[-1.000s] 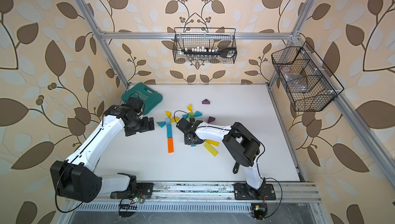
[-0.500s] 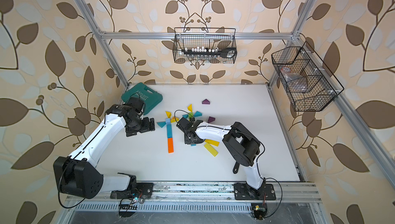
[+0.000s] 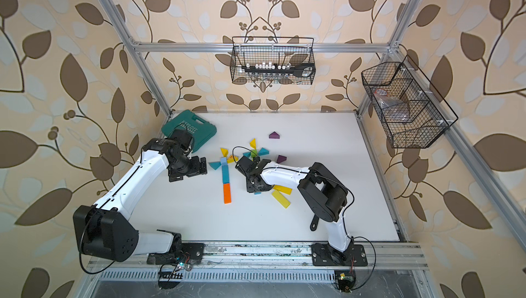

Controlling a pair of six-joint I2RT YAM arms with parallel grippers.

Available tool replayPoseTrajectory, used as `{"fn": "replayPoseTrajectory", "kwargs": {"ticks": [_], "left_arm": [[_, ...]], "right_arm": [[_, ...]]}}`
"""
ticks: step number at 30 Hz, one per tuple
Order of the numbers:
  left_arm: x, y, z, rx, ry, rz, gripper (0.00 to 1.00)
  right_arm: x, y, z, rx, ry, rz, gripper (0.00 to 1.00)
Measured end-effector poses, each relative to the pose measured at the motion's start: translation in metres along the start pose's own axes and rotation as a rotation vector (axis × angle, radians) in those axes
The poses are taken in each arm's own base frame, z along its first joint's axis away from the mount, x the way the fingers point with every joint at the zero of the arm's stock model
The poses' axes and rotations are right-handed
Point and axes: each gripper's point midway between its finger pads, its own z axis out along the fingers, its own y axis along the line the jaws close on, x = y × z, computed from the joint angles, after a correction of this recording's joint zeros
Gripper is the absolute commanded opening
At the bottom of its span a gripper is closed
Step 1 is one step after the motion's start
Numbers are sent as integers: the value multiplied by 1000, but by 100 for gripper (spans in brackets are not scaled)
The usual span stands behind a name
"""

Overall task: Assemble a small pinwheel with building blocks
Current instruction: Assemble the building block at the center of the board, then pick up the building block from the center of the board.

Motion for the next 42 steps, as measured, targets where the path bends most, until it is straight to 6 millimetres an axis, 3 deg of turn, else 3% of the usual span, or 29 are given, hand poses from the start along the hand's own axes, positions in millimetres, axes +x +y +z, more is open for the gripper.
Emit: {"fn": "replayPoseTrajectory", "kwargs": {"ticks": [5,7,9,13,17,28,35,42], "left_arm": [[1,-1,1,4,4,1,99],[1,-1,1,6,5,3,99],[2,-1,2,6,7,4,99],[1,-1,2,7,5,4,99],[1,-1,2,6,6,4,99],[1,0,8,-8,26,3,99],[2,1,13,-18,43,2,99],[2,2,13,-23,45,2,99]], "right_arm": [[-18,-19,-61,-44,-100,27,53],[-24,-42,-83,-65,-143,73,53],[-23,-70,-89,-49,-158,114,53],[4,-115,-64,30,-84,135,56],[24,-134,-46,46,-1,112,56],[1,-138,-10,9,24,85,55],[-17,-131,-1,0,11,48,52],[-19,-128,12,8,34,11,39]]}}
